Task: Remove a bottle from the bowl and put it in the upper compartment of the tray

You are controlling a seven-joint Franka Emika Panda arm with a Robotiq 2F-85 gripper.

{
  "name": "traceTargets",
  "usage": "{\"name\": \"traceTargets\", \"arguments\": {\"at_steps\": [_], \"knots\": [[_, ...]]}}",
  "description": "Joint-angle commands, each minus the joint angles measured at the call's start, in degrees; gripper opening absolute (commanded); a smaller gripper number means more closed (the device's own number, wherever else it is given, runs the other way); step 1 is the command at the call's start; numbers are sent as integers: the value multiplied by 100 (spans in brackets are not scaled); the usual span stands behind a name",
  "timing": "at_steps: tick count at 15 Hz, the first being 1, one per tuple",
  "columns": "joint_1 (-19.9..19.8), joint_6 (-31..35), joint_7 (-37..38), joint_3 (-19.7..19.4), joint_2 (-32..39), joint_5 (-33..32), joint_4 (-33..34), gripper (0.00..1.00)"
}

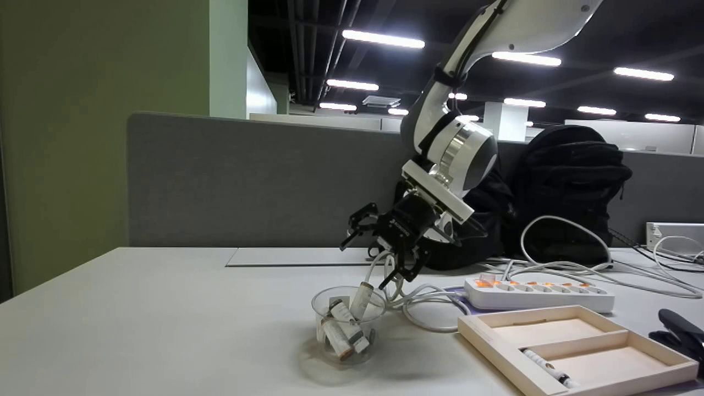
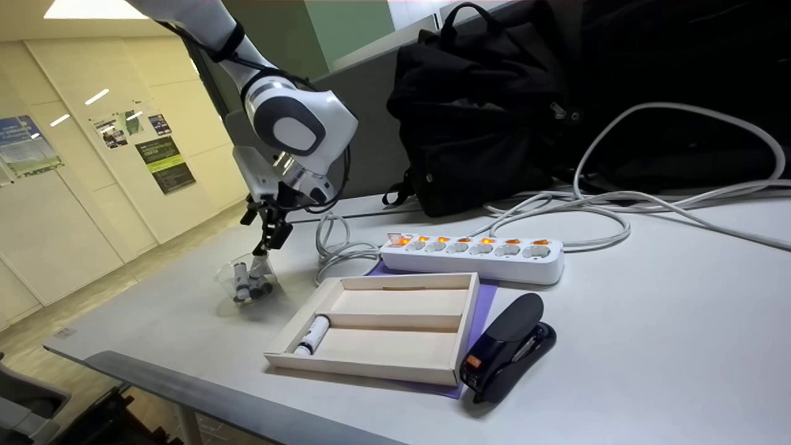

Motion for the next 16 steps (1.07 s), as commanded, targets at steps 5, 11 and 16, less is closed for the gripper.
{"name": "traceTargets", "arguments": {"at_steps": [5, 11, 16], "knots": [[106, -392, 614, -81, 454, -113, 695, 100], [153, -440, 696, -78, 621, -165, 906, 43], [180, -435, 754, -85, 699, -213, 1022, 59]]}}
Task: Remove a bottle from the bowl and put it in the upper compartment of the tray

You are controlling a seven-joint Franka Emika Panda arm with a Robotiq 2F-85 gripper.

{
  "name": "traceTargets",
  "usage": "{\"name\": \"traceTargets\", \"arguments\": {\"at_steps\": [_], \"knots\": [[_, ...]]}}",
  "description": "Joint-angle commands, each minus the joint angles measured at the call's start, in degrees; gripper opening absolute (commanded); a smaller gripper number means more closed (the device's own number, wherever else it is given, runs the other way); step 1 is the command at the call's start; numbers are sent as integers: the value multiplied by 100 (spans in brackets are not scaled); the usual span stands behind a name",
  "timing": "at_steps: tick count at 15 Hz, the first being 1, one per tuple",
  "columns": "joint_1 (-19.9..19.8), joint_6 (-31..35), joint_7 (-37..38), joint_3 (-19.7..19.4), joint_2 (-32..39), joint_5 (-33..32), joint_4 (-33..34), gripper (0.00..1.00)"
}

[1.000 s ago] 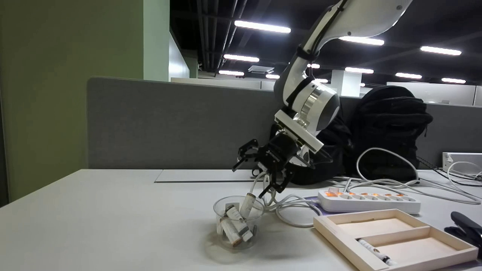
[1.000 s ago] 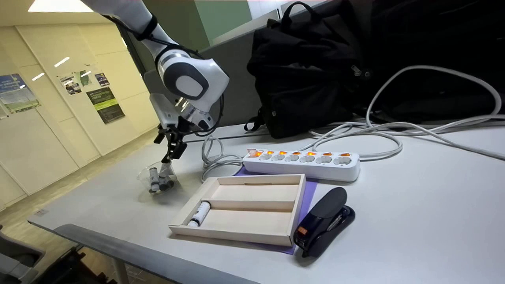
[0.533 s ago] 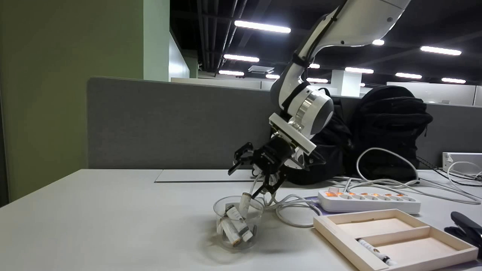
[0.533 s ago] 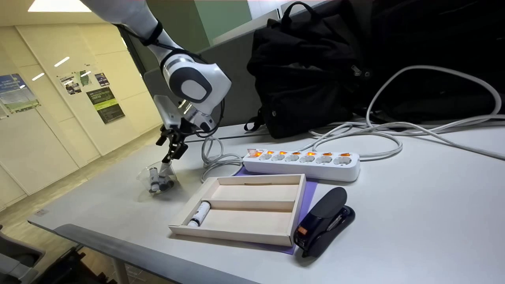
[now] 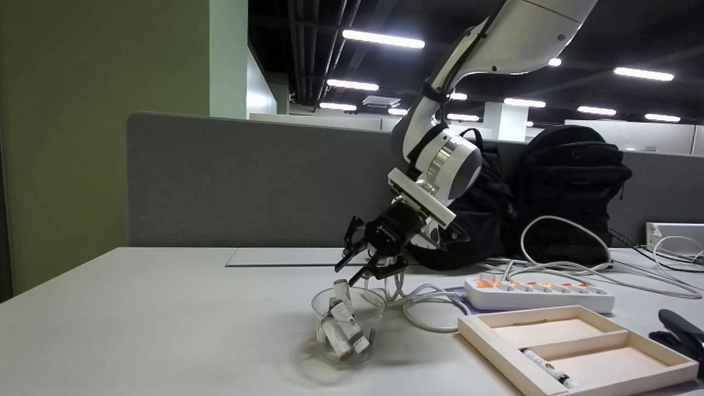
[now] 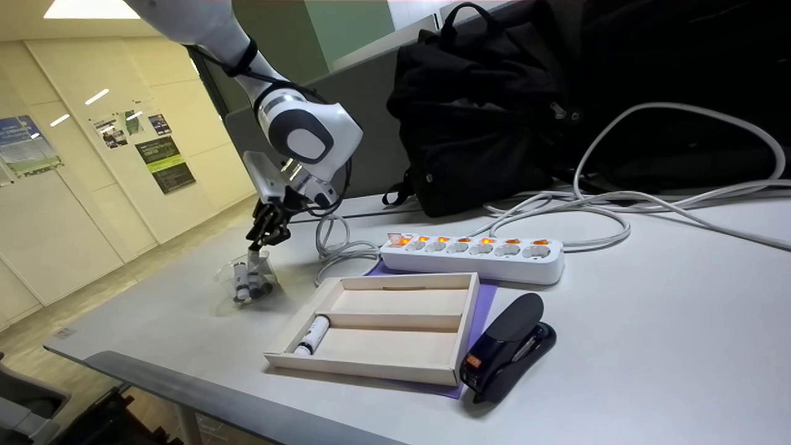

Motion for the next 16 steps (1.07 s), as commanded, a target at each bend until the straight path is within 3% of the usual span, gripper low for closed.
{"name": "traceTargets", "arguments": {"at_steps": [1, 3, 9, 13, 14, 16], "knots": [[115, -103, 341, -92, 84, -213, 259, 55], [148, -156, 317, -74, 119, -350, 333, 60], [386, -133, 248, -27, 190, -1200, 597, 100], [503, -51, 214, 39, 190, -1674, 751, 100], [515, -46, 226, 56, 191, -1762, 779, 75], [528, -21, 236, 91, 192, -1921, 806, 68]]}}
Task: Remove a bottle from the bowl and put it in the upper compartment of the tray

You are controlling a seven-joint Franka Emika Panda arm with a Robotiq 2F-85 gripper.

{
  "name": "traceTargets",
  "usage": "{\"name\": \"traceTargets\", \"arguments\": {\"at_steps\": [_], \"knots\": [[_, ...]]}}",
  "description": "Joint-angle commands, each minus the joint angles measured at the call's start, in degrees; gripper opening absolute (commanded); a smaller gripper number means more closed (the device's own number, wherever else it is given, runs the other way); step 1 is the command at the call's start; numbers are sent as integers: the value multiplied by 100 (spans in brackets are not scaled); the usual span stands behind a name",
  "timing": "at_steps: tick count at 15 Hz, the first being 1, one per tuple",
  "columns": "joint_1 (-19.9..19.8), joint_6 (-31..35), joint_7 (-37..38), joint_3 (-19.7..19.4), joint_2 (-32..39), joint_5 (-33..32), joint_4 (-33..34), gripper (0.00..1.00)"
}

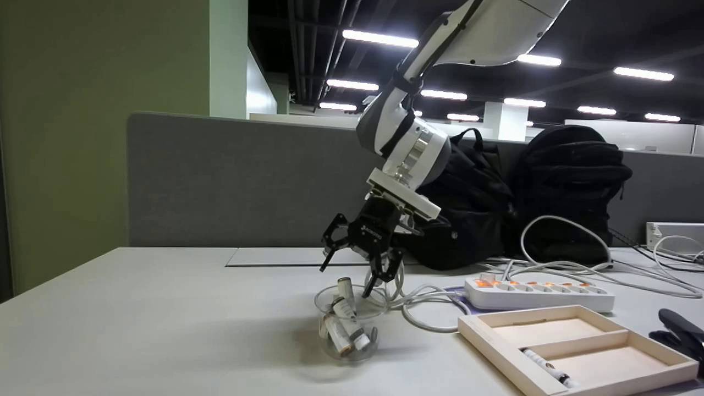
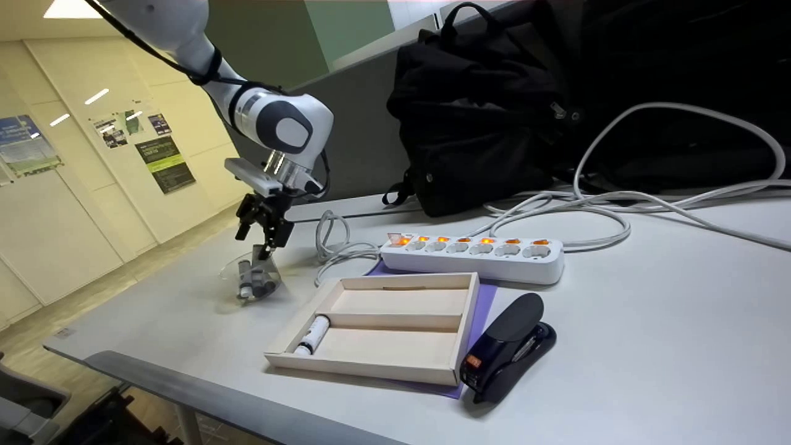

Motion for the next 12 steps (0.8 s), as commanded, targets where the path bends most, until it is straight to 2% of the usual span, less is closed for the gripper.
{"name": "traceTargets", "arguments": {"at_steps": [1, 3, 6, 7, 9, 12], "knots": [[8, 3, 202, 79, 81, -338, 221, 60], [2, 31, 195, 125, 85, -440, 227, 45], [14, 108, 223, 168, 85, -569, 225, 29], [29, 162, 238, 177, 78, -624, 221, 69], [65, 289, 264, 190, 63, -713, 216, 66], [125, 522, 283, 242, 67, -897, 212, 86]]}}
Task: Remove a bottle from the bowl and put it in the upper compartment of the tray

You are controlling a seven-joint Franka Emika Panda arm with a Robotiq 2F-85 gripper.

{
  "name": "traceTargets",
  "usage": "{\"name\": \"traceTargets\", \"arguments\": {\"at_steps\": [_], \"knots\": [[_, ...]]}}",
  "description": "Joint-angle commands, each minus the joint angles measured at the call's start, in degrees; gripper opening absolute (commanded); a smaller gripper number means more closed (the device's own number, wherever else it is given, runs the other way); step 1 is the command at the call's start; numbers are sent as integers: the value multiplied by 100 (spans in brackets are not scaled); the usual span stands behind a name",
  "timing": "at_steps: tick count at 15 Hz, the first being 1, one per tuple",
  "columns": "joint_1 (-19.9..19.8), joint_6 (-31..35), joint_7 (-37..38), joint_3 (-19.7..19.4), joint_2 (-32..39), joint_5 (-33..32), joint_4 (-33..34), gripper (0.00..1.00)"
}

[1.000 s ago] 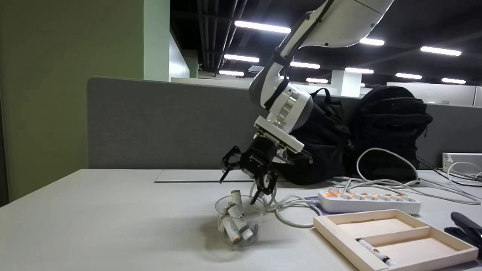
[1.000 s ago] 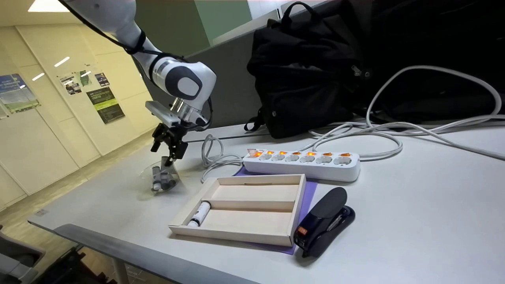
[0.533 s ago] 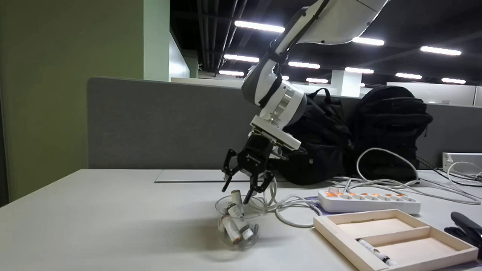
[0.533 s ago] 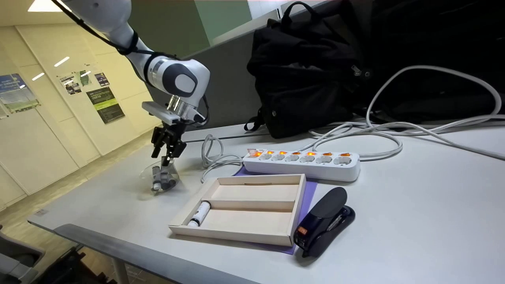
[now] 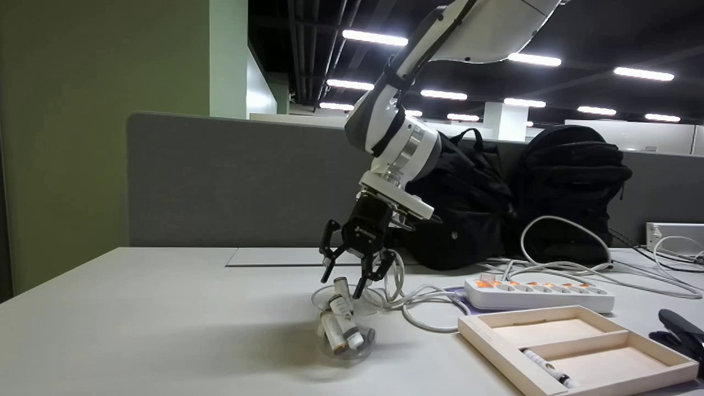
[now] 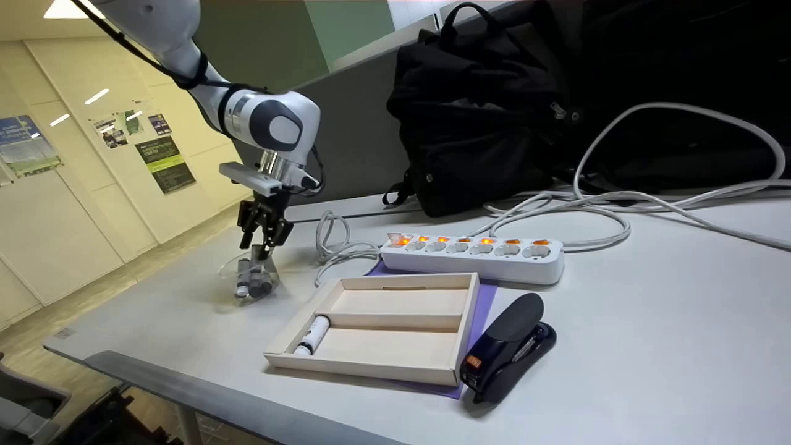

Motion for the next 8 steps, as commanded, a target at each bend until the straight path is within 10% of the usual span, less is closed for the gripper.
{"name": "traceTargets", "arguments": {"at_steps": [1, 2, 3, 5, 8], "knots": [[86, 200, 290, 86, 60, -305, 137, 93], [110, 236, 307, 103, 66, -382, 143, 98], [124, 281, 301, 127, 71, -416, 140, 57], [152, 340, 318, 159, 68, -506, 140, 61], [167, 347, 314, 201, 71, -584, 149, 39]]}}
